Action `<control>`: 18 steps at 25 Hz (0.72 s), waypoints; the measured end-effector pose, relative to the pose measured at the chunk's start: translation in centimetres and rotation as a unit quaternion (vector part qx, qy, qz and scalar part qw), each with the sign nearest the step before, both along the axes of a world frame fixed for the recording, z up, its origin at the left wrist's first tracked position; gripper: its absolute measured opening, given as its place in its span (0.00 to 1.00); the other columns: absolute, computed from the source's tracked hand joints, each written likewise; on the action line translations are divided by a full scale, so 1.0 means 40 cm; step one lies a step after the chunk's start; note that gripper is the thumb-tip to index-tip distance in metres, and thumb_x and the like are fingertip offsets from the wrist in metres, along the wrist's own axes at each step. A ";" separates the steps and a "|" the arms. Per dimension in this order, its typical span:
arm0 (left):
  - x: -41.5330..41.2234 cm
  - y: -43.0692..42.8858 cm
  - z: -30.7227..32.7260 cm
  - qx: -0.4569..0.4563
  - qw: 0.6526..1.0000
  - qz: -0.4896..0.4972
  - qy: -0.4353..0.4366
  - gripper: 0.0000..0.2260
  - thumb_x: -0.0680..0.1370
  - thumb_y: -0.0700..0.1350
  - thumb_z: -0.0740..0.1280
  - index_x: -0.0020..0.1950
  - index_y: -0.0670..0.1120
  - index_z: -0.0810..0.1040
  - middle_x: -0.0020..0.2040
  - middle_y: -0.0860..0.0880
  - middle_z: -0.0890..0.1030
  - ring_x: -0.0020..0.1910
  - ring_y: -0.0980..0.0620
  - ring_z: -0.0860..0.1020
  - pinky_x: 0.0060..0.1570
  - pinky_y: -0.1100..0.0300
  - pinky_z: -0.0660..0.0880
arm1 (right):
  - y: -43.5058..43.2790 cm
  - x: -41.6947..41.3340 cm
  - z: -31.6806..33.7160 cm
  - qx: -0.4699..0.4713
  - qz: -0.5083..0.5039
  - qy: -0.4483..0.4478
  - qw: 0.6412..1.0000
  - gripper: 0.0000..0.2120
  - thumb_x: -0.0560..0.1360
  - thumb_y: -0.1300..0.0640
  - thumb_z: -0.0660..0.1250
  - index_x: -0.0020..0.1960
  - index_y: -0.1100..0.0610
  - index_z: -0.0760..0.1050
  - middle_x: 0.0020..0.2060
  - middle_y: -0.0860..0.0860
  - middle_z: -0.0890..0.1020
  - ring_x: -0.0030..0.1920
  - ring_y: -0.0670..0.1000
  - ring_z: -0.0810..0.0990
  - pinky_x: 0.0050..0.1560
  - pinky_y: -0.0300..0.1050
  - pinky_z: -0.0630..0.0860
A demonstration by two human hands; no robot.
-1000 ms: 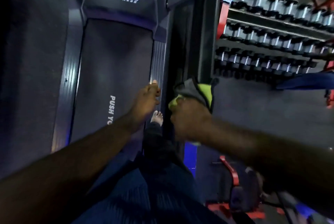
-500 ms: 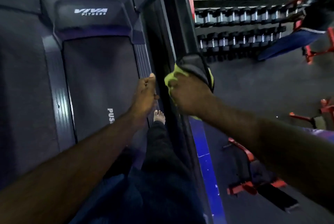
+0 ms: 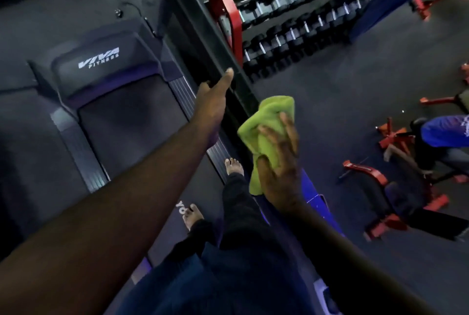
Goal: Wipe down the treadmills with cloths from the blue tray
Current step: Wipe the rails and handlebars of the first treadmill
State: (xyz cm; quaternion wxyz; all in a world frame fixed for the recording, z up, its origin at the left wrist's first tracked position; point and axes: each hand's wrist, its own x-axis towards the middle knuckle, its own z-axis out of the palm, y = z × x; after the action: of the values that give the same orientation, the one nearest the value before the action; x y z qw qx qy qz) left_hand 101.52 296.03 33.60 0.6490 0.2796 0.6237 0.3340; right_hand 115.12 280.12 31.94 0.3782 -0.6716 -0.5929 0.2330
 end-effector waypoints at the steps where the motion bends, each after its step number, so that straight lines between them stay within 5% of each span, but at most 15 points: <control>1: 0.024 0.018 0.012 -0.004 1.000 -0.002 -0.003 0.45 0.65 0.73 0.74 0.72 0.45 0.73 0.63 0.52 0.82 0.60 0.52 0.81 0.60 0.52 0.79 | 0.008 -0.025 0.013 -0.048 -0.109 0.178 0.977 0.26 0.76 0.57 0.64 0.74 0.46 0.74 0.80 0.51 0.67 0.79 0.52 0.67 0.79 0.55 0.66; 4: 0.096 0.080 0.028 -0.012 0.999 0.023 0.038 0.31 0.76 0.60 0.75 0.69 0.44 0.68 0.57 0.54 0.78 0.53 0.57 0.78 0.44 0.64 0.73 | 0.033 -0.040 0.017 -0.075 -0.234 0.575 0.781 0.29 0.79 0.55 0.64 0.79 0.42 0.67 0.75 0.47 0.75 0.75 0.49 0.74 0.79 0.59 0.67; 8: 0.129 0.175 0.025 -0.007 0.991 0.089 0.096 0.31 0.79 0.53 0.74 0.73 0.42 0.64 0.60 0.52 0.73 0.57 0.52 0.75 0.57 0.58 0.72 | 0.155 -0.016 0.002 -0.153 -0.234 0.741 0.610 0.22 0.85 0.44 0.58 0.71 0.57 0.75 0.63 0.60 0.83 0.64 0.63 0.81 0.68 0.62 0.76; 9: 0.132 0.190 0.023 -0.004 0.988 0.099 0.118 0.29 0.78 0.53 0.75 0.71 0.42 0.65 0.59 0.51 0.75 0.56 0.52 0.76 0.56 0.58 0.74 | 0.171 -0.007 0.002 -0.186 -0.232 0.753 0.587 0.24 0.85 0.42 0.56 0.69 0.59 0.76 0.59 0.62 0.84 0.60 0.64 0.83 0.63 0.60 0.80; 13: 0.133 0.206 0.021 -0.009 0.976 0.122 0.181 0.33 0.75 0.57 0.77 0.72 0.42 0.68 0.62 0.48 0.79 0.58 0.50 0.80 0.56 0.55 0.79 | 0.135 0.020 0.025 -0.201 -0.212 0.779 0.555 0.27 0.87 0.43 0.55 0.80 0.58 0.68 0.74 0.63 0.74 0.74 0.67 0.73 0.67 0.63 0.77; 15: 0.139 0.201 0.008 -0.006 0.967 0.126 0.222 0.34 0.73 0.61 0.76 0.71 0.44 0.70 0.61 0.49 0.80 0.57 0.50 0.80 0.56 0.56 0.78 | 0.163 0.043 0.017 -0.245 -0.225 0.765 0.552 0.25 0.87 0.45 0.57 0.78 0.57 0.72 0.68 0.60 0.80 0.69 0.63 0.79 0.61 0.58 0.80; 18: 0.150 0.203 0.001 0.000 0.959 0.135 0.248 0.25 0.74 0.59 0.76 0.63 0.48 0.71 0.51 0.55 0.79 0.47 0.57 0.80 0.41 0.64 0.73 | 0.267 0.078 0.013 -0.347 -0.230 0.710 0.567 0.24 0.84 0.46 0.61 0.71 0.61 0.77 0.52 0.59 0.85 0.52 0.61 0.85 0.48 0.52 0.84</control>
State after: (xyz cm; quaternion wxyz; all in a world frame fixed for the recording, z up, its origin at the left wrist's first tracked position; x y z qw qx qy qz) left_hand 107.54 304.15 33.63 0.4226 0.2668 0.7973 0.3385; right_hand 118.26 290.79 32.45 0.4559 -0.4831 0.1675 0.7285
